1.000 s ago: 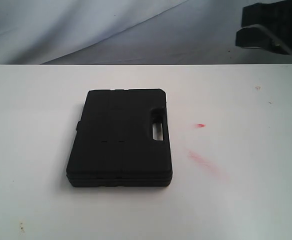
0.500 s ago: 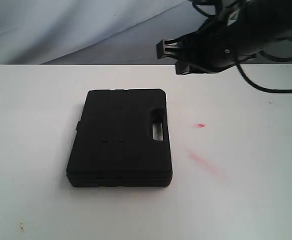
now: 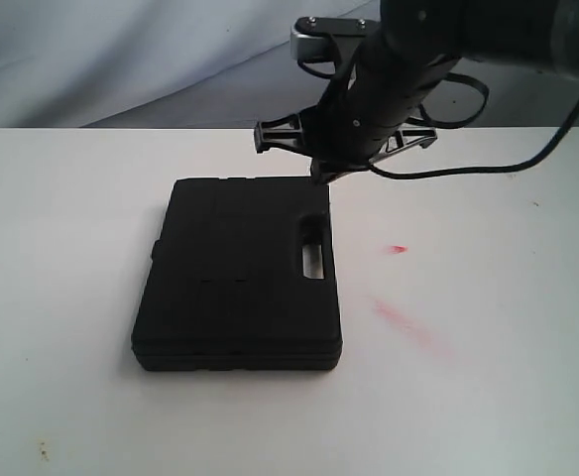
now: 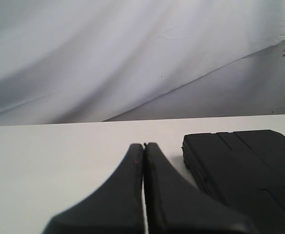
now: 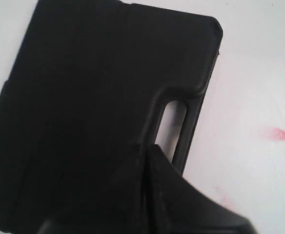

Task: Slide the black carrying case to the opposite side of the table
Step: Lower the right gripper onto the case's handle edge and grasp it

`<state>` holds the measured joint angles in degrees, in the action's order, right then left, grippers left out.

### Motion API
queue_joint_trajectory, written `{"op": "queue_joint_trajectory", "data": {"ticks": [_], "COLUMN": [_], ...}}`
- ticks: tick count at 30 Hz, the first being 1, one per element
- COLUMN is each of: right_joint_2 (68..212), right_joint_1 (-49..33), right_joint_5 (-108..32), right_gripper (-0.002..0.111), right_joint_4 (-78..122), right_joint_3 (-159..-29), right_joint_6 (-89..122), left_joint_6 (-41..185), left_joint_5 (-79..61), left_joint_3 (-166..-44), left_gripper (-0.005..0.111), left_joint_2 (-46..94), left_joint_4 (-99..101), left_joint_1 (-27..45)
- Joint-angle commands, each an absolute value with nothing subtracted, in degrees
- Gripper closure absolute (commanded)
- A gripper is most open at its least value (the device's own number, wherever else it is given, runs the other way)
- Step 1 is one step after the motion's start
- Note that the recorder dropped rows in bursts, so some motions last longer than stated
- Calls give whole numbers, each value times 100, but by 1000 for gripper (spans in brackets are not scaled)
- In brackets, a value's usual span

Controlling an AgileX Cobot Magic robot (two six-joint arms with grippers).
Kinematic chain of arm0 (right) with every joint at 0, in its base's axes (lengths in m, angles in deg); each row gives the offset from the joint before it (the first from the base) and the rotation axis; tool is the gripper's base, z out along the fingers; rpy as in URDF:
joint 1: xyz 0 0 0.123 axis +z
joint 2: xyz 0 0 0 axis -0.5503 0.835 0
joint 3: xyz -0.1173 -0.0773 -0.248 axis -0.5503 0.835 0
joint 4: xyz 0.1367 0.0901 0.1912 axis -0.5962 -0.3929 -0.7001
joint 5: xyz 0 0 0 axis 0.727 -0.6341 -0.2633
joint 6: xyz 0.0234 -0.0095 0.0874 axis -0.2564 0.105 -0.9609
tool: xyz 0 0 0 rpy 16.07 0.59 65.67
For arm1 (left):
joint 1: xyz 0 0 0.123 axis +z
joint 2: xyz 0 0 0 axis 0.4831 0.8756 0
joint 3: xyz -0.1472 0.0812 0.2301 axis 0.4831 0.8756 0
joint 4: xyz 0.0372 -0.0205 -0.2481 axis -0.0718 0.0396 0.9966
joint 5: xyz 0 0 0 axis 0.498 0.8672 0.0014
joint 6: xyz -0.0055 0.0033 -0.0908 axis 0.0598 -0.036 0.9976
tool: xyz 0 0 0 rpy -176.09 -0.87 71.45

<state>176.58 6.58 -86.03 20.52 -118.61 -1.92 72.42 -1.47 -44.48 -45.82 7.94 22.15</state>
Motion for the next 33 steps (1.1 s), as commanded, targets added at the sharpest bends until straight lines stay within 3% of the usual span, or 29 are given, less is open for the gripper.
{"op": "queue_joint_trajectory", "data": {"ticks": [1,14,17,23,33], "right_joint_2": [17986,18636,18670,18670,18670], "right_joint_1": [668,668,657,657,657], "right_joint_5": [-8744,-8829,-8866,-8889,-8731], "right_gripper": [108,108,101,73,72], "right_joint_4": [2164,2049,2035,2164,2326], "right_joint_3": [-11960,-11960,-11960,-11960,-11960], "right_joint_6": [-309,-245,-257,-545,-676], "left_joint_6": [7224,7224,7224,7224,7224], "left_joint_5": [-135,-135,-135,-135,-135], "left_joint_3": [-4423,-4423,-4423,-4423,-4423], "left_gripper": [107,107,107,107,107], "left_joint_2": [-4606,-4606,-4606,-4606,-4606], "left_joint_4": [785,785,785,785,785], "left_joint_1": [2232,2232,2232,2232,2232]}}
